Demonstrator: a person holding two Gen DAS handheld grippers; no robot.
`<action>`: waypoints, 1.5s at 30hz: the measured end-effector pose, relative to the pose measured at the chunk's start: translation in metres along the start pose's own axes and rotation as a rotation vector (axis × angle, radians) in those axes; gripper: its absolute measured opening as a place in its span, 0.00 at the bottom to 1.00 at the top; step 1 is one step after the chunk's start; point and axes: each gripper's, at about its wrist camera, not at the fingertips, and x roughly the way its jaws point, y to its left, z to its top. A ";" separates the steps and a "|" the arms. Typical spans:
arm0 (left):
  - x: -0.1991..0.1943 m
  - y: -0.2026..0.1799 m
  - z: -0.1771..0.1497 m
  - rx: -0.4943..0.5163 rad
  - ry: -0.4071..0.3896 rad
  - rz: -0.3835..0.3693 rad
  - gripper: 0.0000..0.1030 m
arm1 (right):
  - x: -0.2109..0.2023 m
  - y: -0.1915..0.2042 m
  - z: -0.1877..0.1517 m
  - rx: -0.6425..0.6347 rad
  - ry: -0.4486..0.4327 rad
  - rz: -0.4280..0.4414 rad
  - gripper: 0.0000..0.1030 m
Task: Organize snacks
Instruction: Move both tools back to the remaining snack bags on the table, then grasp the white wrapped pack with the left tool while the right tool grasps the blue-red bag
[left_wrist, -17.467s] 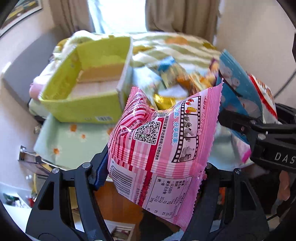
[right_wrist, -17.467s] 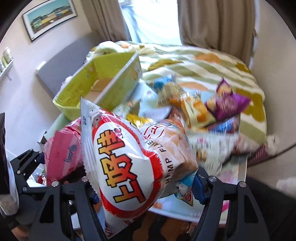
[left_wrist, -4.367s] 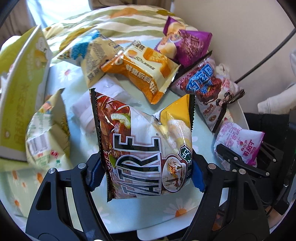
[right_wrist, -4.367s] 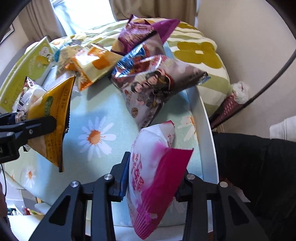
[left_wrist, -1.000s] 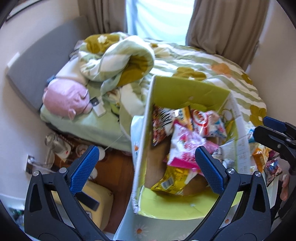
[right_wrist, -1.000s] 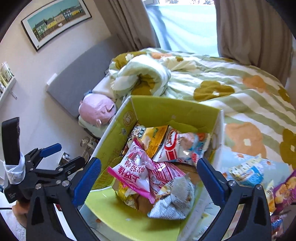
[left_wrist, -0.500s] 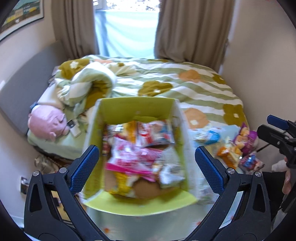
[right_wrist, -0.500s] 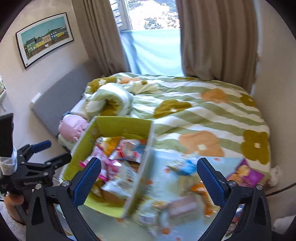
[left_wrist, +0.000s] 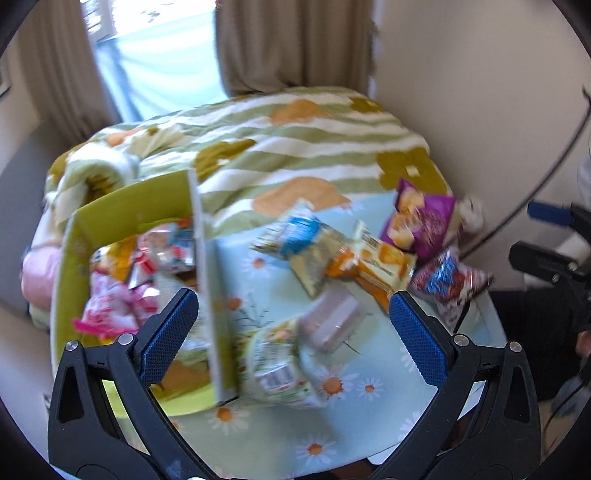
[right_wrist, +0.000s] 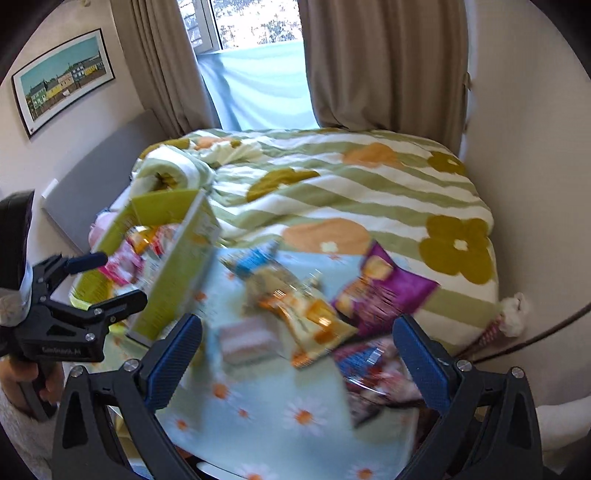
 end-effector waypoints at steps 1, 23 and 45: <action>0.010 -0.009 0.000 0.033 0.018 -0.002 0.99 | 0.002 -0.009 -0.006 -0.002 0.008 -0.006 1.00; 0.177 -0.065 -0.032 0.445 0.362 0.035 0.99 | 0.112 -0.067 -0.072 -0.161 0.200 -0.058 1.00; 0.191 -0.080 -0.046 0.423 0.441 -0.016 0.64 | 0.161 -0.072 -0.086 -0.182 0.283 -0.064 0.89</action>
